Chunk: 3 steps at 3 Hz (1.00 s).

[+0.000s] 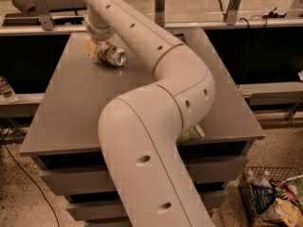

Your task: Place 7up can upright

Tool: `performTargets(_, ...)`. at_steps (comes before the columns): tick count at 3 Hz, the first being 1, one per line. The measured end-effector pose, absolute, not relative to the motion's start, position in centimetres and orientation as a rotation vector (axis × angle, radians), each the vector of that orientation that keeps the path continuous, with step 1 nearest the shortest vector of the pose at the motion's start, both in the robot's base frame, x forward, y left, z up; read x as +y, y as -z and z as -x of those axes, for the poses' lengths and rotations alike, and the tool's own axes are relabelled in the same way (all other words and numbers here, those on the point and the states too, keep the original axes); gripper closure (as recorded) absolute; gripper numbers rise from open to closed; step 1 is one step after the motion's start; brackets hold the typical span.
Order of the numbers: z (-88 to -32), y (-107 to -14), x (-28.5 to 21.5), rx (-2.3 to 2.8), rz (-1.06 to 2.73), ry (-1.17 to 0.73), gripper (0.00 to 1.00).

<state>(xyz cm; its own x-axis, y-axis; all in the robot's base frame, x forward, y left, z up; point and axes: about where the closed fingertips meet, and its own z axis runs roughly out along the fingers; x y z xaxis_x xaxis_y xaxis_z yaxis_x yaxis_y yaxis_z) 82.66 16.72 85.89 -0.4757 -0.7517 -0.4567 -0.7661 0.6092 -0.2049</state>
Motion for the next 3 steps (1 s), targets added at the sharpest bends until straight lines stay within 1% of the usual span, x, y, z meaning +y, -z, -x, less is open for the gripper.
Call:
performTargets(1, -82.4, -86.8, 16.3, 2.322, 1.184, -0.048, 0.63)
performTargets(2, -81.5, -89.1, 16.2, 2.257, 1.189, -0.11, 0.86)
performTargets(3, -80.1, -92.6, 16.2, 2.114, 1.214, -0.236, 1.0)
